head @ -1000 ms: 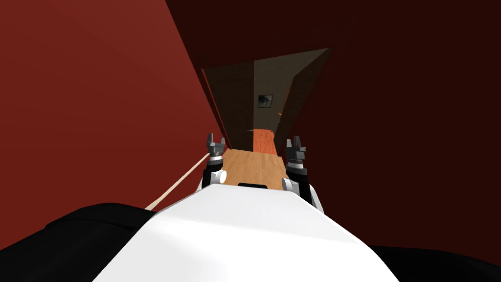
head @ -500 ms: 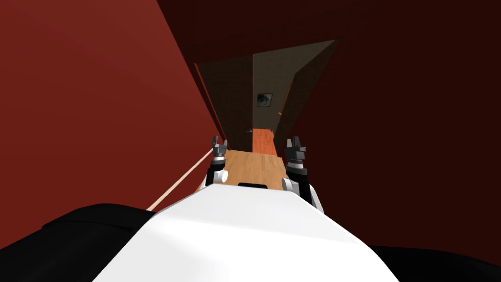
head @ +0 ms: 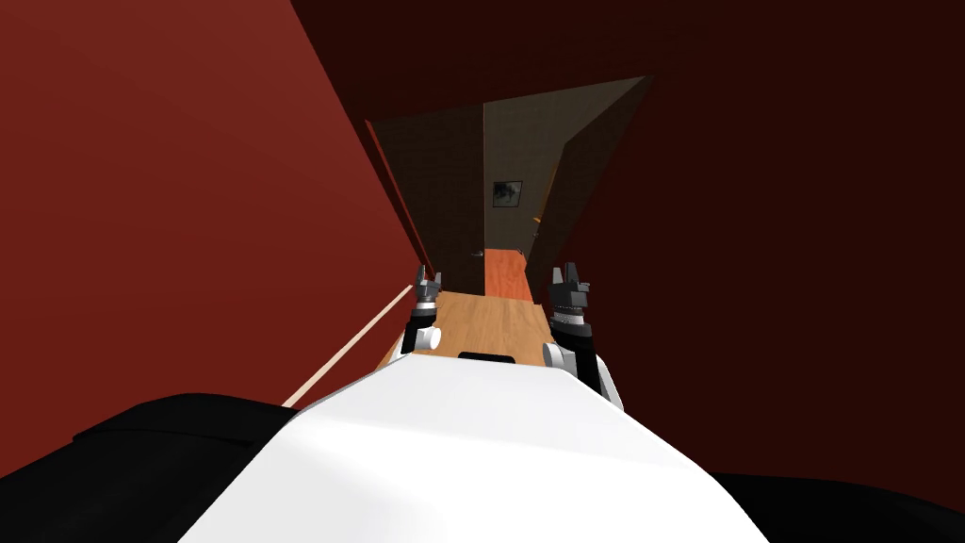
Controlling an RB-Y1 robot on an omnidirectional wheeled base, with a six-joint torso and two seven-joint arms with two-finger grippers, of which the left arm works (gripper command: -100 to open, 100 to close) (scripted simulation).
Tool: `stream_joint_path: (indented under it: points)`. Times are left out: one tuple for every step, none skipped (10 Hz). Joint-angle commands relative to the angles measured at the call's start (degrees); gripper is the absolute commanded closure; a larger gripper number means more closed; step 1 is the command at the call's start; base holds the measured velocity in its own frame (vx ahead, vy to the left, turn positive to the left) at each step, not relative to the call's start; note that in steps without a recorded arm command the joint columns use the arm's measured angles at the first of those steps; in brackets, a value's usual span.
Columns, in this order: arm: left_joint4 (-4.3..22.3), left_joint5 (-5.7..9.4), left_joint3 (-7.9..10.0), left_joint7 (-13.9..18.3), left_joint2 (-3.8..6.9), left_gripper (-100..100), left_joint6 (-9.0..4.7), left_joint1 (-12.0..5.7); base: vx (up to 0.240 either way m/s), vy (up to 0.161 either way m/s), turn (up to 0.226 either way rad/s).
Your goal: Push the door open
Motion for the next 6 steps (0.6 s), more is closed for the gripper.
stream_joint_path:
  points:
    - [2.48,0.04,-0.20,-0.33,0.17,-100,-0.75,-0.78,0.098,0.007,-0.030]
    - [3.91,0.15,-0.18,-0.42,0.39,-100,-1.08,-1.28,0.105,0.009,-0.041]
    - [5.25,0.25,-0.16,-0.52,0.60,-100,-1.42,-1.80,0.115,-0.005,-0.030]
    - [6.72,0.37,-0.15,-0.62,0.80,-100,-1.78,-2.35,0.111,-0.003,-0.026]
    - [6.97,0.37,-0.15,-0.62,0.80,-100,-1.78,-2.35,0.060,-0.004,-0.017]
    - [8.56,0.48,-0.13,-0.72,1.00,-100,-2.15,-2.90,0.046,-0.010,-0.032]
